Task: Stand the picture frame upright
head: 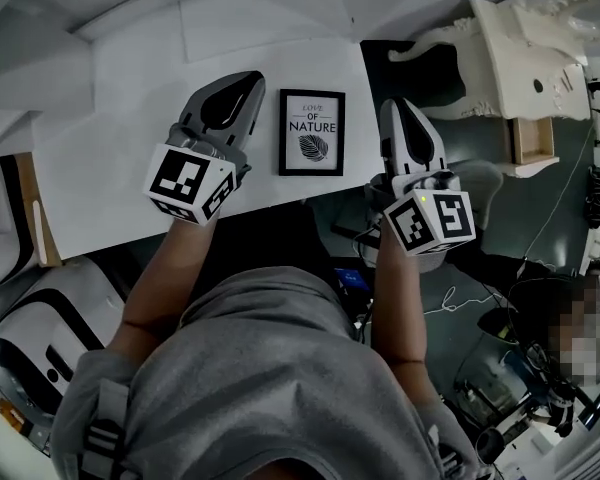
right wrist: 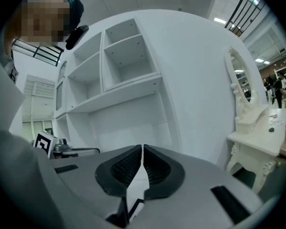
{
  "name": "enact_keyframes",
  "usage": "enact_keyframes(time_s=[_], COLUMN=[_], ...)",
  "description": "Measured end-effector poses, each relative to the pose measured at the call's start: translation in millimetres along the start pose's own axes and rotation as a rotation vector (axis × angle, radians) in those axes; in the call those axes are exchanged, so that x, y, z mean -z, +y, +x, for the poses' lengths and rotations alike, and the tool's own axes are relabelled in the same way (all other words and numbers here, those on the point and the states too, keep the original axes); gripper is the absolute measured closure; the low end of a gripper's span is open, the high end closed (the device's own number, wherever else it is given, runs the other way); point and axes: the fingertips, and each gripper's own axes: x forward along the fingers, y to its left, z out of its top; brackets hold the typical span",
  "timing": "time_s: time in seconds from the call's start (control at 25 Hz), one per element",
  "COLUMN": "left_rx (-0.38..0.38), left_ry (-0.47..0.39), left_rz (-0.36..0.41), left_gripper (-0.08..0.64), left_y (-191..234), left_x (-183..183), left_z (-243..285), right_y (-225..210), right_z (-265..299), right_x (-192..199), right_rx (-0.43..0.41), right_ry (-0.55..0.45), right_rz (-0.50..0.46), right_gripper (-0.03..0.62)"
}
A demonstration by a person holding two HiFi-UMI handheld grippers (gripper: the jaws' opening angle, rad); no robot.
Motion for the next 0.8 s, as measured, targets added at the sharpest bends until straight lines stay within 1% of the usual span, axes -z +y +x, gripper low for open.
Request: enact_keyframes(time_s=[0.16, 0.4, 0.6, 0.72, 0.8], left_rx=[-0.05, -0.096, -0.115, -0.134, -0.149], left_ry=[0.034, 0.111, 0.167, 0.207, 0.244], left_rz=[-0.008, -0.006, -0.026, -0.044, -0.052], left_gripper=[0.551, 0.551, 0.551, 0.551, 0.551], left_y=[2.0, 2.0, -1.8, 3.9, 6.2], left_x=[21.9, 58.8, 90.4, 114.2, 131.2], left_z=[11.3, 34.0, 57.7, 66.4, 72.7], right_y=[-10.2, -28.0, -54.9, -63.3, -70.4], right_z=[20.5, 46.7, 59.5, 67.3, 70.9], right_x=[23.7, 70.1, 109.9, 136.8, 154.5], right_rx=[-0.027, -0.009, 0.018, -0.01, -0.031], right_ry=[0.073, 0.204, 0.321, 0.416, 0.486], right_rz=[0.051, 0.105, 0.106, 0.142, 0.142], right_gripper=[0.561, 0.561, 0.561, 0.56, 0.56])
